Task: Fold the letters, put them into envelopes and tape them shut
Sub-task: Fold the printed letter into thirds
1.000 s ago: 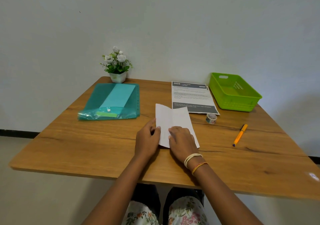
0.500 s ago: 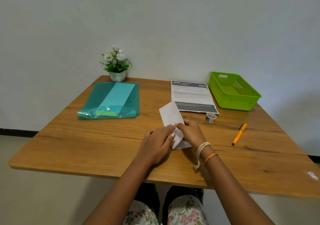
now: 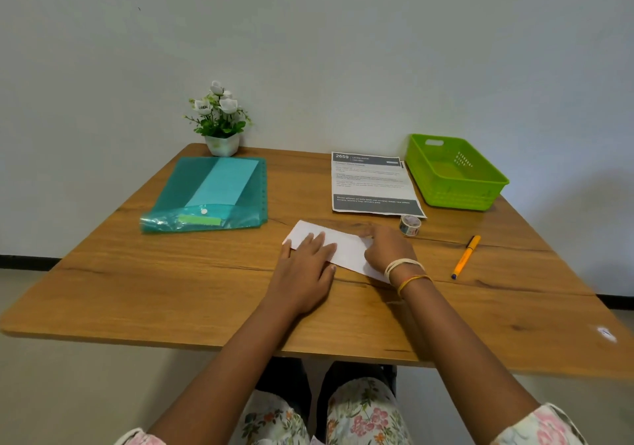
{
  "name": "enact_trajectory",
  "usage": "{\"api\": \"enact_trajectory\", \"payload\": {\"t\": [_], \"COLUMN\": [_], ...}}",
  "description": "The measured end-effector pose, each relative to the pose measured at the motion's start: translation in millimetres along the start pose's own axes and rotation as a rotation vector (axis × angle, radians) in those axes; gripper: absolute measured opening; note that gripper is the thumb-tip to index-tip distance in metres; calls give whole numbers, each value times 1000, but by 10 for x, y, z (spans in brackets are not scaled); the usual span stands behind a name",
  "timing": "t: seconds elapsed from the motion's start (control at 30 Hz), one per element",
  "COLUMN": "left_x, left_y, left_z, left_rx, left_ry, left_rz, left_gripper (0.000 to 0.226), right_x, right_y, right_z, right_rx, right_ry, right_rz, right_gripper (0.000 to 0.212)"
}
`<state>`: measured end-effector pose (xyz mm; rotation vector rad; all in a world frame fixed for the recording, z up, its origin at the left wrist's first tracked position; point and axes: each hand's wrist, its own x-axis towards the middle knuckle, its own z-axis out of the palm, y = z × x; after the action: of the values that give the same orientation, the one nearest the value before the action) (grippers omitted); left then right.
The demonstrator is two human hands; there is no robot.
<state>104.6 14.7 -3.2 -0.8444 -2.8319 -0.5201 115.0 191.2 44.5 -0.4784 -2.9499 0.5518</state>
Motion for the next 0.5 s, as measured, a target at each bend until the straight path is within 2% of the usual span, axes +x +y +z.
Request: {"api": "enact_trajectory", "payload": {"t": [0.13,0.27,0.37,0.5], "left_x": [138,251,276,288], "left_y": [-11,2,-12,-39], "left_z": [-25,-21,-1,29], "left_rx": [31,39,55,39], "left_ry": [-19,-104,-108,-99], "left_rz": [29,25,15,17], "left_gripper": [51,52,53,51], "right_x": [119,96,-15,-116], "right_y": [47,52,-9,-114], "right_z": [50,151,262,396], "right_rx": [-150,-145,-187,-70], "right_ry": [75,176,270,78], "right_rz": [-84,-137,-219,-291], "right_gripper": [40,40,39,49]}}
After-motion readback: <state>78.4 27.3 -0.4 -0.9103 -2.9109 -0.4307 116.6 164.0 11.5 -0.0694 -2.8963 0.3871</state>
